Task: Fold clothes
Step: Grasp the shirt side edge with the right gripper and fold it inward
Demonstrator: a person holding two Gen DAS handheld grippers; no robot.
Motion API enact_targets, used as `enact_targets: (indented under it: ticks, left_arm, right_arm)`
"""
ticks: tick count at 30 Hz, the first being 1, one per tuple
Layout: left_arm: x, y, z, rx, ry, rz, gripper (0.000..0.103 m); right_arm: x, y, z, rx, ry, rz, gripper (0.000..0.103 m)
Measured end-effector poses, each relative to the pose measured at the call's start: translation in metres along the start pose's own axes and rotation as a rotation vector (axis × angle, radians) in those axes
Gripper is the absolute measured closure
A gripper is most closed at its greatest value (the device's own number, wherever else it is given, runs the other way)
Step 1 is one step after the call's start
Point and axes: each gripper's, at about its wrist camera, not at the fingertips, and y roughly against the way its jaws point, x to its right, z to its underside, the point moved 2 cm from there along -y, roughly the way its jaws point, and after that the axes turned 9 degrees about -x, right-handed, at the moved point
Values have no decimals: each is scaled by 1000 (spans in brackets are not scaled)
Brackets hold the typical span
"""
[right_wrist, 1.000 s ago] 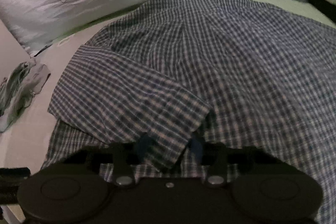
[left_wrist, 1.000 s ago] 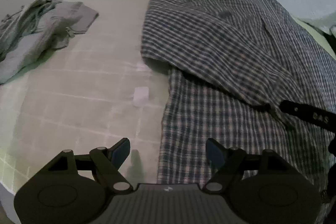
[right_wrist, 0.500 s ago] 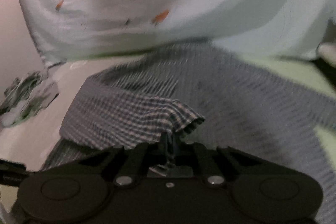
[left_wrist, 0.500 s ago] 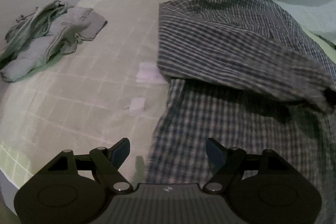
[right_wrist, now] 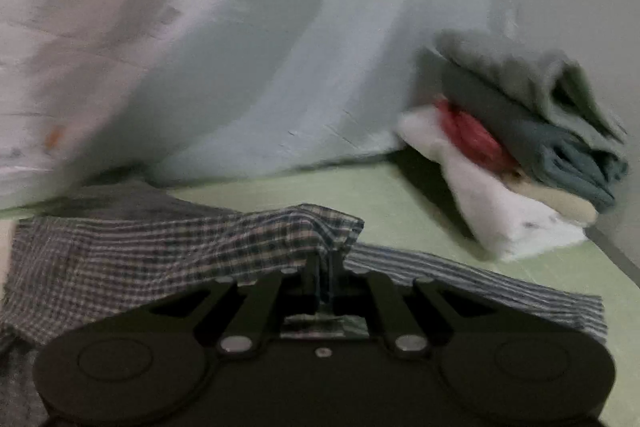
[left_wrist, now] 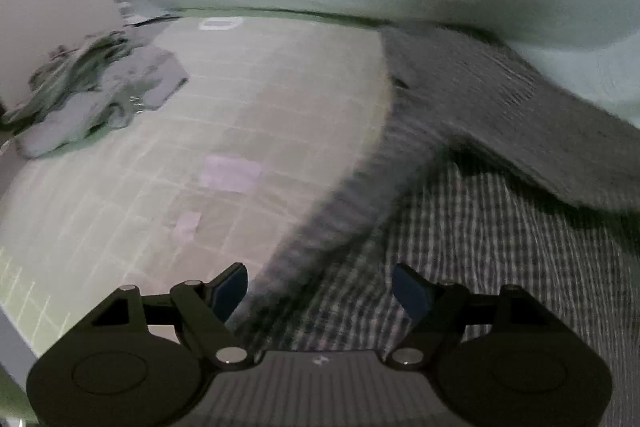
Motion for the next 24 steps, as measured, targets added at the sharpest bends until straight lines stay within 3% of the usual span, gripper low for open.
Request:
enact_targets:
  ticks: [3,5,7,10,16,24]
  left_arm:
    - [-4,6,2,6,57,-28,22]
    - [-7,11,5,9,79,-42,22]
    - [-11,18,8,23,82,-61,19]
    - [-20,26,14,65,93,-78,12]
    - [-42,20,16,75,89,-43,9]
    - [-90,6,4,62,-64,60,9]
  right_arm:
    - [22,-20,3,-46,-35,54,95]
    - [22,-25,13,-61,-27,81,77]
    - [12,-24,22,-61,-19,64,24]
    - [-4,-16,35,-15,2,28,0]
    - [-43,14,55,19,20,-20,0]
    - [-119,65,99,38,-10,2,0]
